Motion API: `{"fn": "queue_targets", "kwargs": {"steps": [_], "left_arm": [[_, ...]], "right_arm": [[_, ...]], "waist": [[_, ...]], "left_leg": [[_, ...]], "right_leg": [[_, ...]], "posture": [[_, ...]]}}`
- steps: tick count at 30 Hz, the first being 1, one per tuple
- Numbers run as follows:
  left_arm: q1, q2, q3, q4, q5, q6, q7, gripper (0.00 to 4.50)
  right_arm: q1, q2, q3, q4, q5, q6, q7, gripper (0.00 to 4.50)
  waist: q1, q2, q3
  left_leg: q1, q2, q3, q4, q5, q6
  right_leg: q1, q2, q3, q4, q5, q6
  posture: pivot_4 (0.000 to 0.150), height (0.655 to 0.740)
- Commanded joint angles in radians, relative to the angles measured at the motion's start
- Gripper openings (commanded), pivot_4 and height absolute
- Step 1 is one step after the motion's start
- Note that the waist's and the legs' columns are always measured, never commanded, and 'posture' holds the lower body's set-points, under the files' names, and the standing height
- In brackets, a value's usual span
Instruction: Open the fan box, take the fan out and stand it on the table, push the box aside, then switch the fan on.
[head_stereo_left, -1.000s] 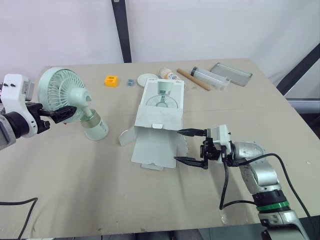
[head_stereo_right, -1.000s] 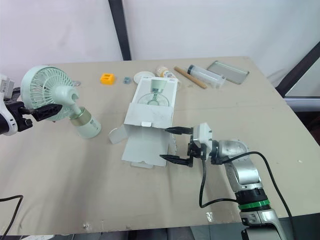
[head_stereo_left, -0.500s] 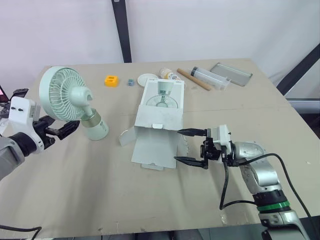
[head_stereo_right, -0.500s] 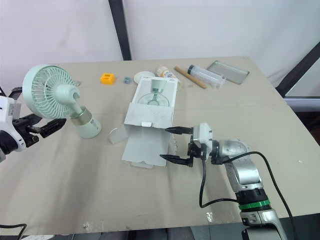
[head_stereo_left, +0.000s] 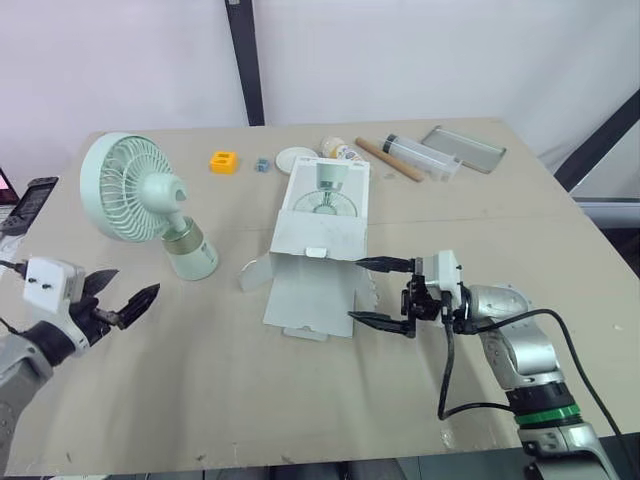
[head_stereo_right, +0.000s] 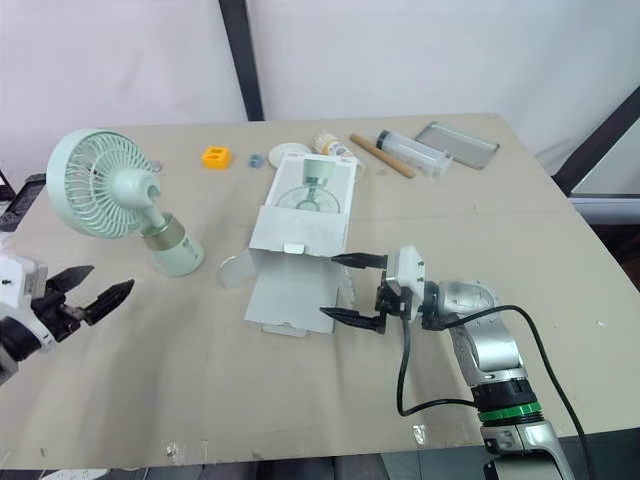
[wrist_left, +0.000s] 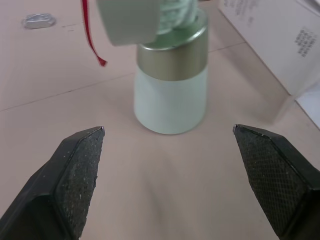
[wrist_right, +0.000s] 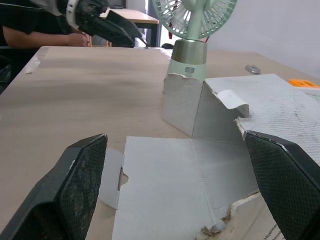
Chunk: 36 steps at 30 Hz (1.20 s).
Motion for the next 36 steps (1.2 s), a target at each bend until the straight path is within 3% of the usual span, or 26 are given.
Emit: {"fn": "queue_targets", "kwargs": {"steps": [1, 10, 15, 24, 36], "left_arm": [[0.057, -0.018, 0.014, -0.051, 0.025, -0.084, -0.077, 4.39], [0.143, -0.034, -0.13, -0.257, 0.056, -0.152, -0.186, 4.39], [0.14, -0.004, -0.265, -0.335, 0.07, -0.177, -0.28, 4.39], [0.024, -0.007, -0.39, -0.302, 0.051, -0.159, -0.328, 4.39], [-0.035, -0.029, -0.431, -0.226, 0.105, -0.192, -0.317, 4.39]], "right_arm": [[0.026, -0.001, -0.022, -0.074, 0.012, 0.029, -0.054, 4.5], [0.142, 0.008, -0.073, -0.212, 0.008, 0.067, -0.226, 4.5], [0.208, 0.049, -0.09, -0.333, -0.051, 0.134, -0.433, 4.5], [0.208, 0.086, -0.05, -0.421, -0.085, 0.388, -0.641, 4.5], [0.145, 0.195, 0.053, -0.434, -0.147, 0.588, -0.821, 4.5]], "waist": [[0.001, 0.0, 0.0], [0.009, 0.0, 0.0], [0.008, 0.0, 0.0], [0.008, 0.001, 0.0], [0.008, 0.001, 0.0]], "left_leg": [[0.0, 0.0, 0.0, 0.0, 0.0, 0.0], [0.0, 0.0, 0.0, 0.0, -0.002, 0.004], [0.0, 0.0, 0.0, 0.0, -0.002, 0.004], [0.001, 0.0, 0.001, 0.0, -0.003, 0.005], [0.001, 0.0, 0.001, 0.0, -0.002, 0.005]], "right_leg": [[0.0, 0.0, 0.0, 0.0, 0.0, 0.0], [0.001, 0.0, 0.0, -0.001, 0.0, 0.0], [0.001, 0.001, 0.0, 0.0, 0.0, 0.0], [0.001, 0.002, 0.001, 0.0, 0.0, 0.0], [0.001, 0.003, 0.001, 0.0, 0.0, 0.0]], "posture": [[0.15, 0.74], [0.15, 0.74], [0.15, 0.74], [0.15, 0.74], [0.15, 0.74]]}}
